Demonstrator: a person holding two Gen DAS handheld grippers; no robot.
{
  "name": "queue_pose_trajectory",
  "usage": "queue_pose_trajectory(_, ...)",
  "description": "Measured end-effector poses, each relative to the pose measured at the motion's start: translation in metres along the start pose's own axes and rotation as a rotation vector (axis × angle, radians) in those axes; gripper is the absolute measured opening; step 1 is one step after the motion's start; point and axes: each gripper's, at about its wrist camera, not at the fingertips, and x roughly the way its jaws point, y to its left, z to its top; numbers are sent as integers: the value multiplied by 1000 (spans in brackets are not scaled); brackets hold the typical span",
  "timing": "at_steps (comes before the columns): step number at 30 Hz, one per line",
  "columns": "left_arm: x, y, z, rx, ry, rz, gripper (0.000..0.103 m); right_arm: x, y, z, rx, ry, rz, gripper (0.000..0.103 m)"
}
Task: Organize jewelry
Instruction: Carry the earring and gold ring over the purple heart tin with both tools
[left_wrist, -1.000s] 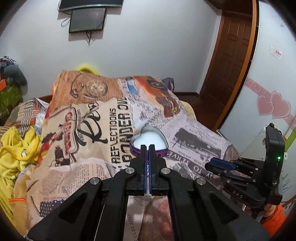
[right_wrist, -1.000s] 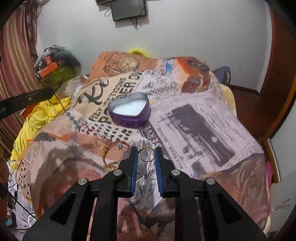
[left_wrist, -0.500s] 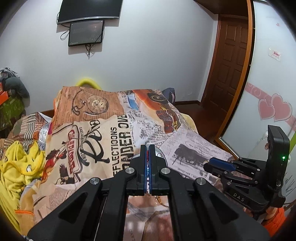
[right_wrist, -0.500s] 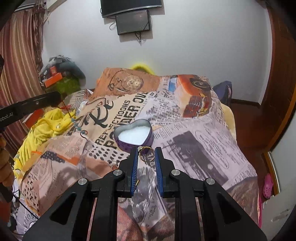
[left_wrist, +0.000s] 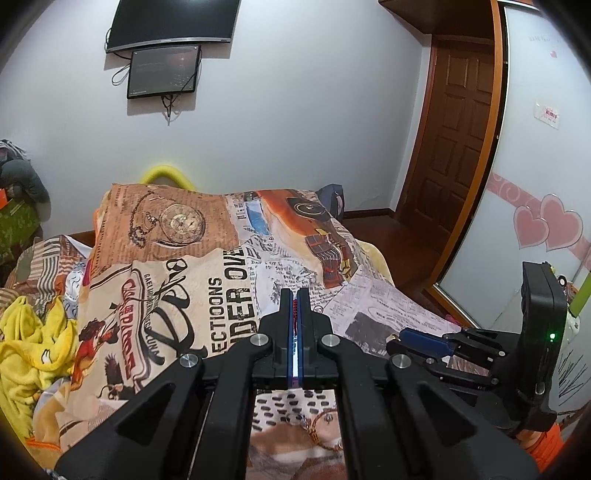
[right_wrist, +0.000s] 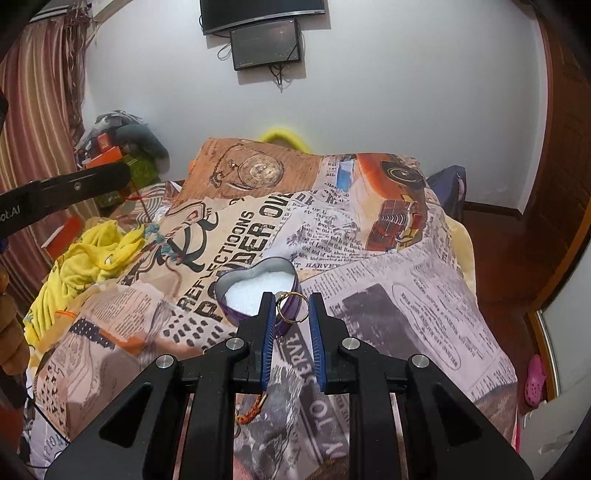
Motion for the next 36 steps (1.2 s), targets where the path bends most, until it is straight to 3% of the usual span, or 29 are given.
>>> queue_pose_trajectory(19,62,3,0,21,97,-70,0,51,5,16,-63,71,58,16)
queue_pose_trajectory(36,118,26,-35,-16,275,-66,0,86,8,10,-102,176,80,16)
